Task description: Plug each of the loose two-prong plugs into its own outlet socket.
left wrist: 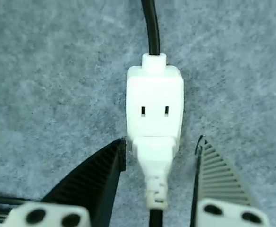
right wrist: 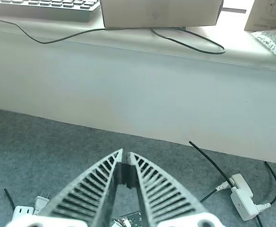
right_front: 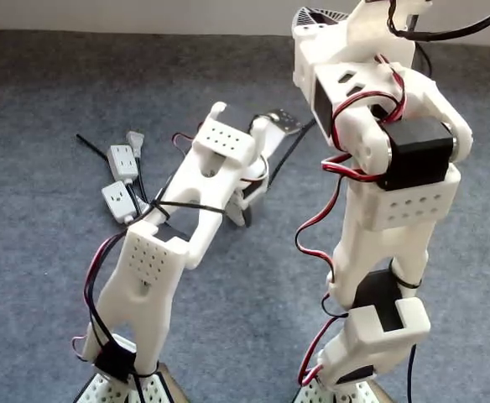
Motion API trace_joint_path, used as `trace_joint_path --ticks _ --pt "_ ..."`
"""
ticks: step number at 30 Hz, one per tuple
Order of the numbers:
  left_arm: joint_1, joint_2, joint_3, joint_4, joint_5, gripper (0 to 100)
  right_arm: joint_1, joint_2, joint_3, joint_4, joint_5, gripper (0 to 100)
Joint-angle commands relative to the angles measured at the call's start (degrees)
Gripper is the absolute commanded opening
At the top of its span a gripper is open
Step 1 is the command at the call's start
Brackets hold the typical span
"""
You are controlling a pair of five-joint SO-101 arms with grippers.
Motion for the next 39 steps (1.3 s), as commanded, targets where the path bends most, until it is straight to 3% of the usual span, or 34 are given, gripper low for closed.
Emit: trace_joint_path --ticks 1,13,20,26,29,35,39 --pt "0.4 -0.9 -3.2 0.8 -0.4 25 -0.6 -0.6 -0.2 -1.0 -0.1 1.3" --pt "-1.3 5.8 -1.6 -6.5 -0.5 24 -0.7 -0.6 -0.2 -1.0 -0.1 1.3" --pt "-1.8 5.9 -10.3 -6.1 0.0 0 -0.7 -0.6 -0.2 -1.0 -0.1 1.3" --pt "-5.8 5.8 -23.3 -6.2 8.6 1 -0.7 -0.6 -0.2 -0.9 -0.1 1.3" --pt "-6.9 6.2 -30.2 -7.0 9.3 1 -0.7 -0.6 -0.2 -0.9 -0.1 1.3" --pt "-8.9 6.3 -28.2 -22.8 9.3 1 -0.7 -0.6 -0.2 -0.9 -0.1 1.3" --pt "-10.8 6.3 -18.5 -40.5 8.8 2 -1.3 -0.6 -0.2 -0.9 -0.1 1.3"
